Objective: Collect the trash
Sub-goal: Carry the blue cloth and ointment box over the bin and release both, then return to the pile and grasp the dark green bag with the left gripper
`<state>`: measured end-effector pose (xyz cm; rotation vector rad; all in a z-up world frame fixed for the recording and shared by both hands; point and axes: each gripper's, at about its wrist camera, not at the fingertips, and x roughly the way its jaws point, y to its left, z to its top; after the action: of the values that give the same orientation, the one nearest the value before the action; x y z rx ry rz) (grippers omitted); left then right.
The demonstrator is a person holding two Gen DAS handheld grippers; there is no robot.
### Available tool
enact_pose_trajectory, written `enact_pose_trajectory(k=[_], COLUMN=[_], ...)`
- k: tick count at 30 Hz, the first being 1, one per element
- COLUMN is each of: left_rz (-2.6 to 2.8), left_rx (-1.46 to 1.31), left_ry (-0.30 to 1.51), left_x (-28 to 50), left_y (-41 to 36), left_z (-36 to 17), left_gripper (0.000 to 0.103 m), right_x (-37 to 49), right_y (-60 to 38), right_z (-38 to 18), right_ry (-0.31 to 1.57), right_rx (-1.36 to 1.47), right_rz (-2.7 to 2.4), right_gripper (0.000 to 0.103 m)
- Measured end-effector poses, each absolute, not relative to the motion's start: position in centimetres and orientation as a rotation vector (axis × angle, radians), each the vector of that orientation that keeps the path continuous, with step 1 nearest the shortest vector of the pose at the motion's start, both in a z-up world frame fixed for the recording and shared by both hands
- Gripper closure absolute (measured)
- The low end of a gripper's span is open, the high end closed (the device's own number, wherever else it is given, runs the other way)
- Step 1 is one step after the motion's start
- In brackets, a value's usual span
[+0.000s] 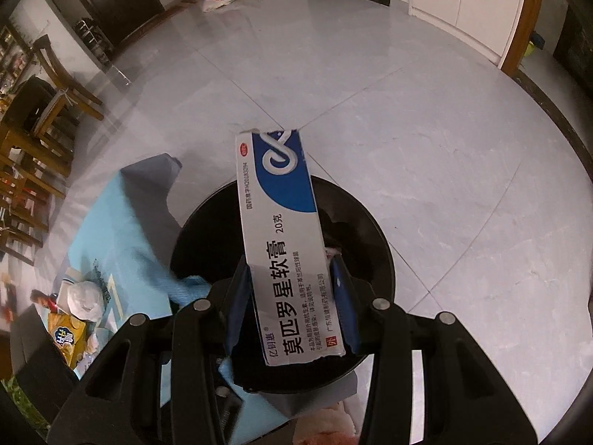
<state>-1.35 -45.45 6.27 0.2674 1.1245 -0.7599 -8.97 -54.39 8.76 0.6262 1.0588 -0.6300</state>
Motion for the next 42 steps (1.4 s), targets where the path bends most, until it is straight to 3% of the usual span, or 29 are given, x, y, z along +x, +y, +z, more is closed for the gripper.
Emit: enact_pose_trajectory(k=[3, 5, 8, 13, 21, 29, 36, 42], left_rz=[-0.771, -0.773, -0.765, -0.731, -0.594, -0.362, -0.256, -0.288], left_rx=[0.255, 0.243, 0.231, 0.197, 0.136, 0.041, -0.099, -0.194], left_ry=[1.114, 1.105, 1.082, 1.039, 0.981, 0.934, 1.078, 1.234], left_x=[-1.5, -1.4, -1.5, -1.3, -0.4, 1.9, 1.4, 0.8], left_y=[-45.5, -45.3, -44.5, -41.1, -31.7, -16.7, -7.6, -6.6], left_z=[6.8, 7.1, 8.1, 10.4, 14.4, 17.0, 12.0, 6.1], left_gripper=[0.042, 0.027, 0.016, 0.009, 0.003, 0.003, 0.003, 0.004], right_x=[-9.0, -9.0, -9.1, -8.7, -6.7, -3.1, 0.3, 4.0], right_y=[-54.3, -54.2, -53.9, -52.3, -48.1, -41.8, -36.1, -29.1], right_z=[9.0, 9.2, 9.7, 11.2, 13.5, 14.0, 12.1, 7.6], right_ry=[1.058, 1.045, 1.019, 0.951, 0.855, 0.882, 0.978, 1.16], right_rx=[0.619, 0.622, 0.639, 0.644, 0.611, 0.503, 0.496, 0.459], right_rz=[-0.638, -0.642, -0.64, -0.593, -0.477, -0.326, -0.148, -0.013], right_gripper=[0.059, 0.057, 0.045, 0.033, 0.012, 0.008, 0.008, 0.008])
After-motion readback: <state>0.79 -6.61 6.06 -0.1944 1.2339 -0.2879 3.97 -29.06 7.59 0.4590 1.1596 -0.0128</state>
